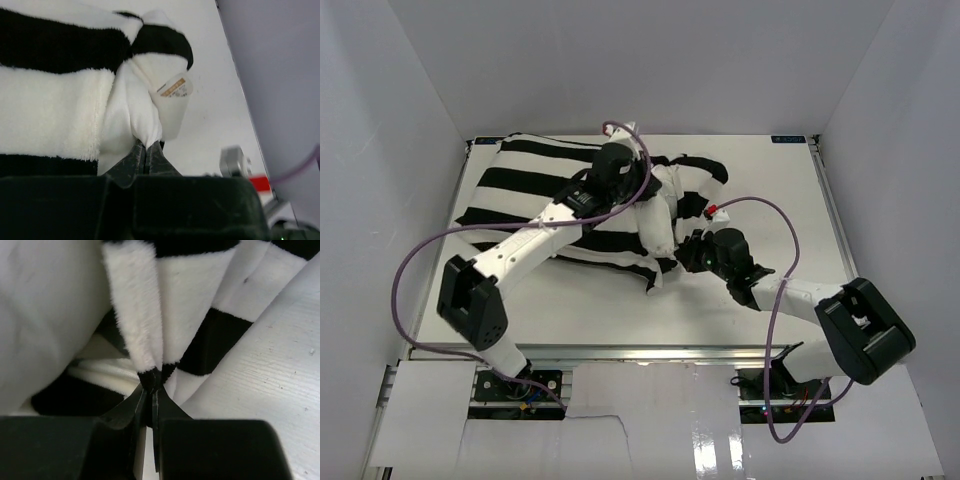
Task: Remove the pillowcase from the pillow
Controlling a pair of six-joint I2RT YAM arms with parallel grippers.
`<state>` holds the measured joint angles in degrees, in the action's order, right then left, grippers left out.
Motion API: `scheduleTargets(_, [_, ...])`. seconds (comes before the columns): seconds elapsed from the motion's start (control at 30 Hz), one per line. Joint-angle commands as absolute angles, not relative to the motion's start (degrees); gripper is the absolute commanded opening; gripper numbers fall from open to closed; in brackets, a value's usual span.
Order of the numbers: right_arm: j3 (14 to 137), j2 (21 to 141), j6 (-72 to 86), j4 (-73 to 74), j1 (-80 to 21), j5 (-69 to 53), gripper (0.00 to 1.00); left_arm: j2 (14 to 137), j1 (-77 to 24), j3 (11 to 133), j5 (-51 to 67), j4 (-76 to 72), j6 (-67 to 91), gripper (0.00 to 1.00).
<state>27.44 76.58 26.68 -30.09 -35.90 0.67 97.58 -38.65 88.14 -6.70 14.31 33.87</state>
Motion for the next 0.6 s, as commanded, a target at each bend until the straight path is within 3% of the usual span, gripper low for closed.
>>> scheduleTargets(0.0, [30.5,80.7,27.5,-27.4,-33.6,1.2,0.08,83.3,-37.4,81.1,2.6,6.1,37.4,0.00])
scheduleTargets(0.07, [30.5,80.2,27.5,-27.4,-33.0,-2.7,0.10,79.3,-37.4,74.7,2.5,5.2,37.1,0.00])
scheduleTargets(0.1, [30.1,77.8,27.3,-27.4,-33.0,-2.9,0.23,78.3,-37.4,73.2,2.3,5.0,36.8,0.00])
scheduleTargets(0.2, [28.8,71.7,26.3,-26.0,-33.0,-4.1,0.45,76.3,-37.3,68.3,1.9,2.5,36.6,0.00])
scheduleTargets(0.4, [30.0,58.4,25.7,-19.2,-33.8,-5.4,0.46,76.6,-37.2,63.5,4.4,-3.3,37.2,0.00])
scheduleTargets(0.57, [36.2,55.2,22.9,-13.3,-34.2,-1.9,0.49,77.5,-37.2,63.5,5.3,-4.3,37.7,0.00])
